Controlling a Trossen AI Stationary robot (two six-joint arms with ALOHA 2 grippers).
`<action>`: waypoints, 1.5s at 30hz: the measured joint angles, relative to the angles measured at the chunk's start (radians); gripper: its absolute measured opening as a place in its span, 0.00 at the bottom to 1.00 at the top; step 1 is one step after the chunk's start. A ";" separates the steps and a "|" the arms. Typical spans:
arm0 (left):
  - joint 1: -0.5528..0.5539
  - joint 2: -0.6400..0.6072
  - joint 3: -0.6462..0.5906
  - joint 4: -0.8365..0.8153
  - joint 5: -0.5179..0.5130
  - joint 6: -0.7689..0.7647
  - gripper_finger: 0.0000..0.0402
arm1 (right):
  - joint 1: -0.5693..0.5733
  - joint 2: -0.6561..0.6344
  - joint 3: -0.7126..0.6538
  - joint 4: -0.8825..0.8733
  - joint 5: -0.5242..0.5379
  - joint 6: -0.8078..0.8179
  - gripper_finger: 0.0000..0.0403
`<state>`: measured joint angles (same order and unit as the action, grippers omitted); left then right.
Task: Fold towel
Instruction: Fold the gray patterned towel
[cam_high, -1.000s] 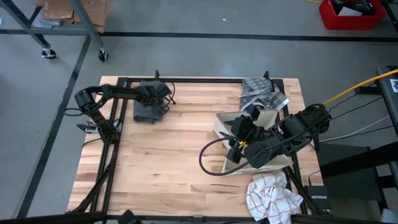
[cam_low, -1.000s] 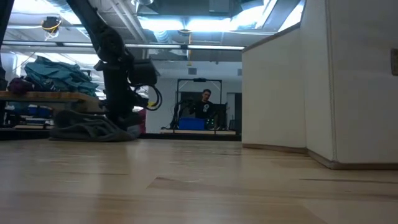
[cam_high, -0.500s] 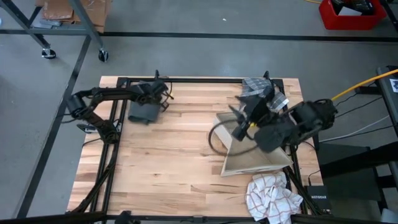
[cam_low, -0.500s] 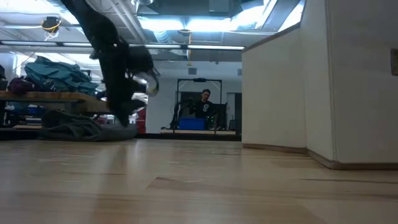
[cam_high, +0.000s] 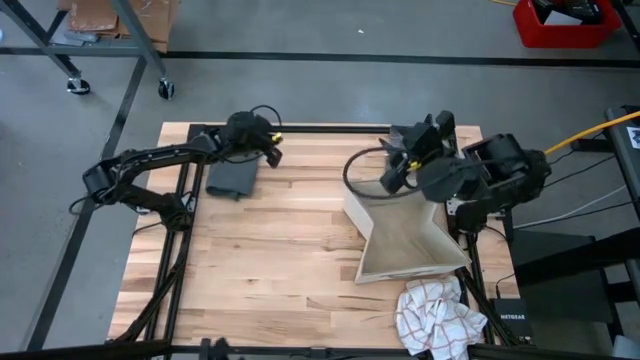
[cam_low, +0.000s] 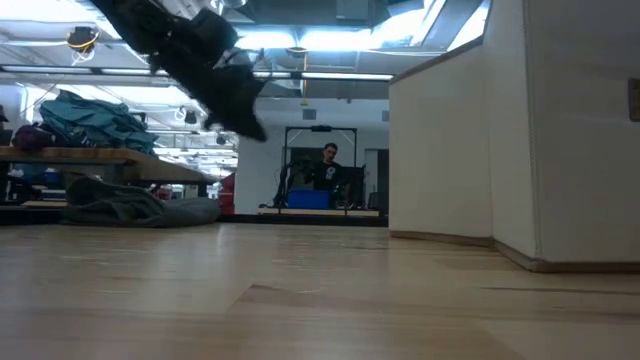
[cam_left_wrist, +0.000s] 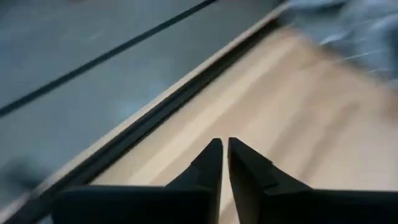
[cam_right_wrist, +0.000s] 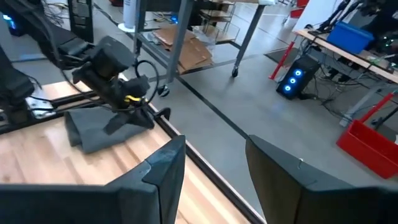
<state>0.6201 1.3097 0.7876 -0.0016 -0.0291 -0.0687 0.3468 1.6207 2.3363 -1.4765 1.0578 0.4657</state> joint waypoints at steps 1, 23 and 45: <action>-0.004 0.014 0.000 0.059 0.043 0.024 0.09 | -0.012 -0.005 0.000 0.000 -0.012 -0.011 0.43; -0.068 0.267 0.039 0.731 0.125 -0.058 0.32 | -0.603 -0.055 0.000 -0.094 -0.377 -0.058 0.43; -0.155 0.255 0.039 0.429 0.278 -0.647 0.29 | -1.157 0.144 -0.330 -0.095 -0.942 0.103 0.43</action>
<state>0.4650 1.5650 0.8265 0.4272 0.2489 -0.7152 -0.8100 1.7649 2.0060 -1.5718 0.1159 0.5692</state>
